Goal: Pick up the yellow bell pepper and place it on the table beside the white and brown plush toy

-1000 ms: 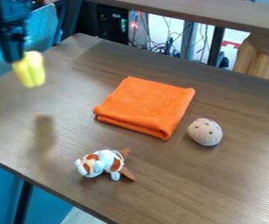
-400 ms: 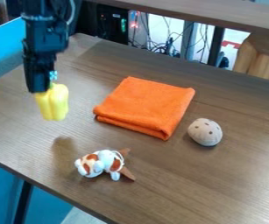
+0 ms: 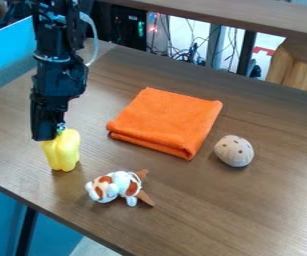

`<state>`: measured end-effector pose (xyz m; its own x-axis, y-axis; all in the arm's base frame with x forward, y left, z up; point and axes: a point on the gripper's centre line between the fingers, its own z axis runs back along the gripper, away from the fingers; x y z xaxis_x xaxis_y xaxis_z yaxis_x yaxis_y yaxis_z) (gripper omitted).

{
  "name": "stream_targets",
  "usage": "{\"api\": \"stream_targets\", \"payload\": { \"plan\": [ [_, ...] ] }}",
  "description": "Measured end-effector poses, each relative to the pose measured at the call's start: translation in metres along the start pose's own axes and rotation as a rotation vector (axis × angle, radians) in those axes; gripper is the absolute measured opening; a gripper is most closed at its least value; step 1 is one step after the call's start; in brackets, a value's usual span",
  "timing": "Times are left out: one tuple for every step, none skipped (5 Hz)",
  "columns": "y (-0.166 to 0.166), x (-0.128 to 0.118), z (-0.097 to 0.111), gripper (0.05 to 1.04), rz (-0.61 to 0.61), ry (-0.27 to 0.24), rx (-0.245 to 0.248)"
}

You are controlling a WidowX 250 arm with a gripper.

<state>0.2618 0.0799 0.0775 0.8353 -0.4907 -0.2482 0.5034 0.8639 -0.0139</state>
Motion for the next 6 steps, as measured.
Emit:
{"api": "stream_targets", "payload": {
  "plan": [
    [-0.002, -0.001, -0.002, 0.095, -0.008, 0.005, -0.002],
    [-0.001, 0.000, -0.001, 0.119, -0.009, 0.003, 0.000],
    [0.000, 0.001, 0.005, 0.308, -0.023, -0.005, -0.010],
    [0.003, -0.003, 0.024, 0.597, -0.005, -0.061, -0.047],
    [0.010, -0.014, 0.052, 0.894, 0.033, -0.132, -0.068],
    [0.019, -0.012, 0.067, 1.012, 0.043, -0.167, -0.035]
  ]
}}
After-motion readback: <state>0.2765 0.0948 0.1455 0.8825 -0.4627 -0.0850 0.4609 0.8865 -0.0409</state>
